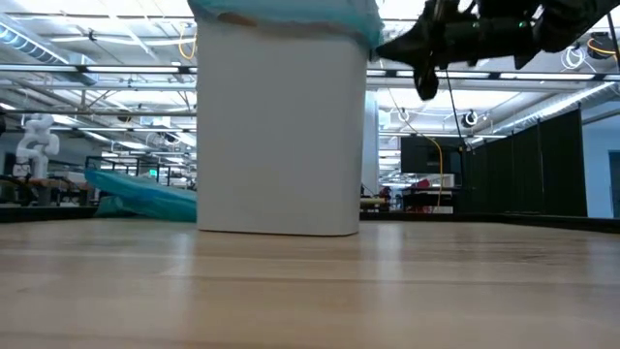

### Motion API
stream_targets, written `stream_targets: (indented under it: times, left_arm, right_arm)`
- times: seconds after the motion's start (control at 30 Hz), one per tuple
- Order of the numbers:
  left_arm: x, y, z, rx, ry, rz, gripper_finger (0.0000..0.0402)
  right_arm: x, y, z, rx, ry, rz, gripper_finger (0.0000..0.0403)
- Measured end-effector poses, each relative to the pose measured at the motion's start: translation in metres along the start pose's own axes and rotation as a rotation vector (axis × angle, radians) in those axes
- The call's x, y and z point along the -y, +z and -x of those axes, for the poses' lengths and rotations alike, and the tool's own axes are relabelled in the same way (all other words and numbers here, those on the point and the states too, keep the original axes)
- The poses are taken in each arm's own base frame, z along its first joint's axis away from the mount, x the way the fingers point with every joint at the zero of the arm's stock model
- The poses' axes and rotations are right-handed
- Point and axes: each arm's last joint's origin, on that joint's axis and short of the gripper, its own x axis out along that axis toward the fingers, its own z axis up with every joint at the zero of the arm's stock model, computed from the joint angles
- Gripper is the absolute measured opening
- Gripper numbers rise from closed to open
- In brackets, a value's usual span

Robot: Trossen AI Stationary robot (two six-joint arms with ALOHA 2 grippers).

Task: Place trash/remove bag and relplace
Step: Close the light blue trash bag

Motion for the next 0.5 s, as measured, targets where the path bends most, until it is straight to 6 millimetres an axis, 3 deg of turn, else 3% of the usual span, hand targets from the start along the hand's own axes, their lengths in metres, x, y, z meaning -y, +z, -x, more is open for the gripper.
stream_targets:
  times: [0.23, 0.5]
  left_arm:
    - [0.001, 0.0, 0.0, -0.001, 0.038, -0.022, 0.0]
    - [0.006, 0.001, 0.003, -0.015, 0.186, -0.082, 0.0]
  right_arm:
    - [-0.02, 0.037, 0.008, 0.015, -0.026, 0.129, 0.0]
    - [-0.063, 0.082, -0.002, -0.142, -0.194, 0.41, 0.0]
